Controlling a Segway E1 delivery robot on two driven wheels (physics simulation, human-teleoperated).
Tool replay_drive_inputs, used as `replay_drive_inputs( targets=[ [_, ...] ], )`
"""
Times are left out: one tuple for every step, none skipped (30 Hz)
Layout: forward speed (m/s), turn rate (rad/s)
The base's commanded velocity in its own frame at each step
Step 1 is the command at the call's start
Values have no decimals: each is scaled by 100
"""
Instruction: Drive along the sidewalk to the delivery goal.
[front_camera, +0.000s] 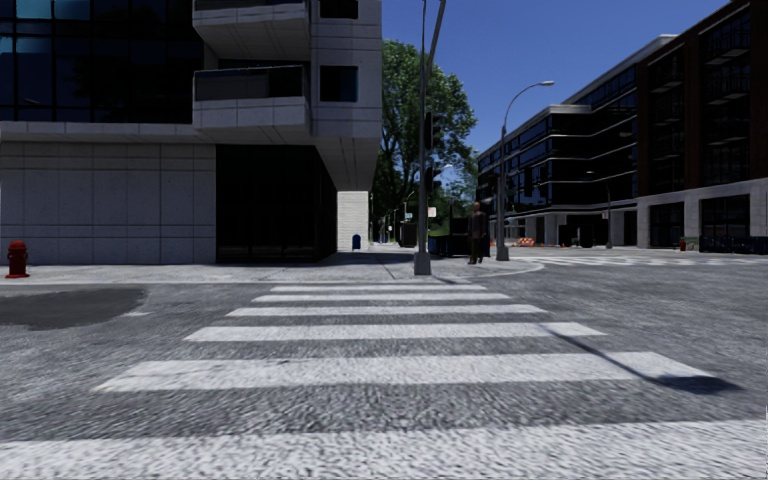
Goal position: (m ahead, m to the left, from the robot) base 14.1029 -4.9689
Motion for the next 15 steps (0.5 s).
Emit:
replay_drive_inputs(
  targets=[
    [200, 20],
    [200, 20],
    [200, 20],
    [200, 20],
    [200, 20],
    [200, 20],
    [200, 20],
    [200, 17],
    [200, 8],
    [200, 0],
    [200, 0],
    [200, 0],
    [200, 0],
    [200, 0],
    [200, 0]
  ],
)
